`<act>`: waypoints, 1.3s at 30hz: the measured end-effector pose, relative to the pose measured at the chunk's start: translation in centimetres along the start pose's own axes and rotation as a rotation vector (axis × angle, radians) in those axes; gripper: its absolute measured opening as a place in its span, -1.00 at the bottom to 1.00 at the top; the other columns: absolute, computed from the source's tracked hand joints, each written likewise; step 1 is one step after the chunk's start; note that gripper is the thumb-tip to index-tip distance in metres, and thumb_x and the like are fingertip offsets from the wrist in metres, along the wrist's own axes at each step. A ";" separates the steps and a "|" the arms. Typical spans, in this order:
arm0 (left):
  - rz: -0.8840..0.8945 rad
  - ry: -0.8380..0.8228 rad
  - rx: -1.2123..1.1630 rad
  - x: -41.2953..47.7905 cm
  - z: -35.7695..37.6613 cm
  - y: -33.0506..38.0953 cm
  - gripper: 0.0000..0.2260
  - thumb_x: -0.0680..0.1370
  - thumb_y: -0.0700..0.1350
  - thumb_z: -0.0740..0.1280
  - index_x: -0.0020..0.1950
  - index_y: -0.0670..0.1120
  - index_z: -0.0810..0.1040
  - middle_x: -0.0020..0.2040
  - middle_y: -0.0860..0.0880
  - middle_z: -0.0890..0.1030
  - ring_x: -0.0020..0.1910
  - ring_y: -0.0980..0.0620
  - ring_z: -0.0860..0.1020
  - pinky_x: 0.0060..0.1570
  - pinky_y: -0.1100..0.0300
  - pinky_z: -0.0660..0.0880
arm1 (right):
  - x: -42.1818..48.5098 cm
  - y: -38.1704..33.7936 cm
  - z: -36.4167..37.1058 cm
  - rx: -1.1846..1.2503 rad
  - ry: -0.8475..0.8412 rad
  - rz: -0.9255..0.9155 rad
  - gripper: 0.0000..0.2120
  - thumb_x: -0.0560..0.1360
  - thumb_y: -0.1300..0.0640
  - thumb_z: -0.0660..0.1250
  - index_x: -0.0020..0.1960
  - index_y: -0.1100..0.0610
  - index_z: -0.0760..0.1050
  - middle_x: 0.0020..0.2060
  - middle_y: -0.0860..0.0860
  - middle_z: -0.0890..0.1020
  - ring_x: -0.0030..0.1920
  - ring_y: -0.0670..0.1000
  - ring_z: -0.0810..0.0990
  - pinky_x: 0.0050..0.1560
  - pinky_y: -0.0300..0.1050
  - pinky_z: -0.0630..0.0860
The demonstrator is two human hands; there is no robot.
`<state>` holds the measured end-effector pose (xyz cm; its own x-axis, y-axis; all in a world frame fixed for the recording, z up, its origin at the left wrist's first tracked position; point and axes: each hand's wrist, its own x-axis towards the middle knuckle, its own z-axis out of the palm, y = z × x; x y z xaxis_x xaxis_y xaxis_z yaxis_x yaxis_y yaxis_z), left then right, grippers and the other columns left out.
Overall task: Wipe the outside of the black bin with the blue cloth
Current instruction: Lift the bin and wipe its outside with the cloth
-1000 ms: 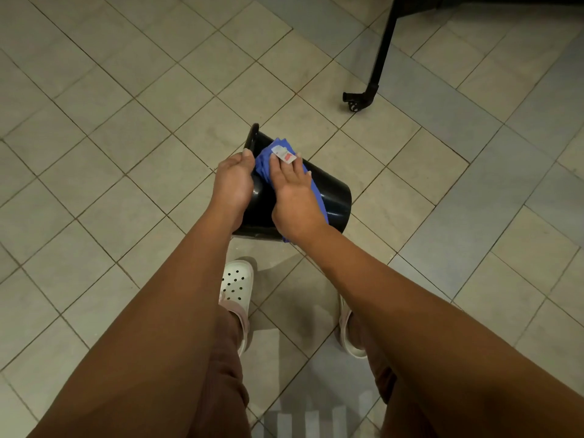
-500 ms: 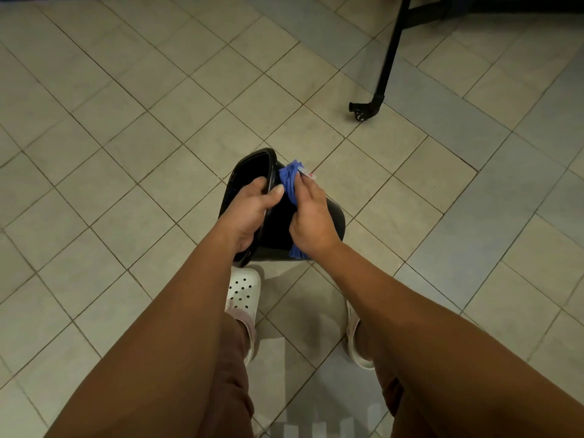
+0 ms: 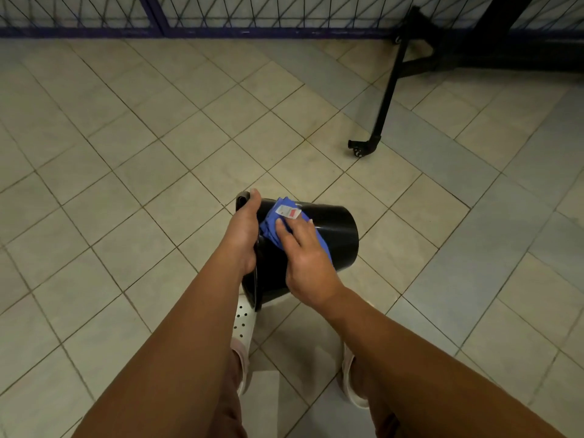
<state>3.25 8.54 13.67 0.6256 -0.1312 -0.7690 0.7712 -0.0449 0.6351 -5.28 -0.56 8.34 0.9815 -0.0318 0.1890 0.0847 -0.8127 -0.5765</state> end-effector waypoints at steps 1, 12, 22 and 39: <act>-0.005 0.024 -0.011 -0.1 0.1 0.0 -0.44 0.60 0.31 0.13 0.05 -0.14 0.65 -0.09 -0.15 0.73 -0.02 -0.13 0.69 0.09 -0.01 0.57 | -0.4 -0.3 0.1 0.007 -0.017 -0.025 -0.39 0.38 0.40 0.34 0.41 0.33 0.28 0.38 0.28 0.33 0.43 0.26 0.24 0.41 0.25 0.19; 0.135 0.152 0.057 -0.9 0.2 0.1 -0.45 0.63 0.31 0.02 0.20 -0.07 0.58 0.01 -0.14 0.65 0.04 -0.13 0.61 0.12 -0.04 0.50 | 0.9 1.9 -0.6 0.159 -0.042 0.180 -0.31 0.44 0.44 0.19 0.51 0.19 0.07 0.51 0.11 0.11 0.52 0.02 -0.02 0.52 0.00 -0.07; 0.095 0.113 -0.101 -0.4 0.2 -0.1 -0.53 0.67 0.18 0.10 -0.03 -0.12 0.66 -0.07 -0.13 0.72 -0.04 -0.08 0.68 0.12 0.02 0.57 | 1.3 -1.0 0.6 0.145 -0.009 0.058 -0.40 0.39 0.38 0.11 0.44 0.25 0.24 0.44 0.19 0.27 0.48 0.20 0.12 0.46 0.23 -0.03; -0.002 0.134 -0.155 -0.2 -1.0 1.3 -0.51 0.66 0.20 0.10 -0.02 -0.17 0.59 -0.22 -0.17 0.70 -0.19 -0.15 0.67 -0.11 0.03 0.57 | -1.1 0.8 1.2 0.021 -0.126 -0.214 -0.46 0.48 0.24 0.02 0.47 0.18 0.18 0.47 0.05 0.11 0.52 0.10 -0.10 0.49 0.07 -0.20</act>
<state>4.25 9.54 14.54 0.6263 0.0023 -0.7796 0.7748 0.1091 0.6227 -6.10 -0.49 6.75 0.9543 0.2138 0.2088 0.2954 -0.7805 -0.5509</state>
